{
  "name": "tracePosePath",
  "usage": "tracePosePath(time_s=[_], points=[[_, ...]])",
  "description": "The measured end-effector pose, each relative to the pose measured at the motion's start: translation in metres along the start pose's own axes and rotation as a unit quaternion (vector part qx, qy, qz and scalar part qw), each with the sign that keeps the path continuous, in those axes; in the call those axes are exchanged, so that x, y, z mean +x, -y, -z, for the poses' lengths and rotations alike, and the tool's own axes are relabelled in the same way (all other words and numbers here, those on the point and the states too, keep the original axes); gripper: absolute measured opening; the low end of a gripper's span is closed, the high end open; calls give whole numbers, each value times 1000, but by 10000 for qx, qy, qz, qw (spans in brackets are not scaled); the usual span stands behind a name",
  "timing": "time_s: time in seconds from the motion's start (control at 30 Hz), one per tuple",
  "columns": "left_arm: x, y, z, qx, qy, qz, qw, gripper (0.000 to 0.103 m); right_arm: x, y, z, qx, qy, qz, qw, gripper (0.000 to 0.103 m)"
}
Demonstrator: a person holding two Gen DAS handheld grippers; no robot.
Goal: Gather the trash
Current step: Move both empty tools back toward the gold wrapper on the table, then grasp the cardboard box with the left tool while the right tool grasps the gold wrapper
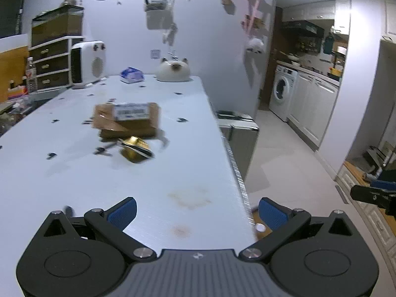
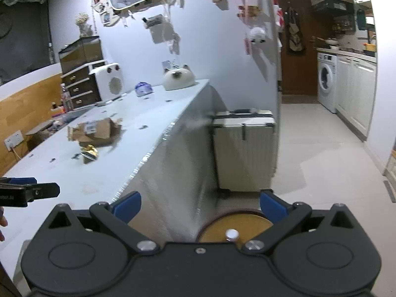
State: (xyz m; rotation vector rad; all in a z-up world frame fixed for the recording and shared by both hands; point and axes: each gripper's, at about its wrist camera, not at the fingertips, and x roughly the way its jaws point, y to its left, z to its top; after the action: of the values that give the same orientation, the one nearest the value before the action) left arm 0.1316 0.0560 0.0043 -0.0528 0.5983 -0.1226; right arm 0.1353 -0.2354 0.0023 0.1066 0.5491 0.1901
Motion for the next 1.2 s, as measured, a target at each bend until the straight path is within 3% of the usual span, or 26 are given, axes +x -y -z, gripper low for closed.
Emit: tracePosePath(time_s=[0.23,0.47,0.57,0.7,0.87,0.93,1.03,1.2], points=[[9,-39,-18,15,215,-120,9997,103,32,-42,-11,-303,28,75,9995,103],[39,-84,-49,-129,392,-176,9990,103,59,-72,-19,-406,123,-591,9974,103],[59,-109,-64,-275,473,-148,9984,103,69,-88,-20,-490,248,-633,9965,103],[86,-143,-81,-662,638,196,9956,103,80,-106,-25,-660,258,-707,9950,103],[125,-181,-94,-1463,682,602,9851,101,91,-116,-36,-574,244,-918,9938,102],[140,-191,-95,-1677,641,745,9809,87,98,-123,-42,-581,235,-1073,9922,96],[158,-199,-97,-1679,614,913,9796,77,112,-136,-50,-720,134,-1251,9894,92],[179,-208,-94,-1788,512,976,9777,71,143,-160,-61,-917,-56,-1588,9830,83]])
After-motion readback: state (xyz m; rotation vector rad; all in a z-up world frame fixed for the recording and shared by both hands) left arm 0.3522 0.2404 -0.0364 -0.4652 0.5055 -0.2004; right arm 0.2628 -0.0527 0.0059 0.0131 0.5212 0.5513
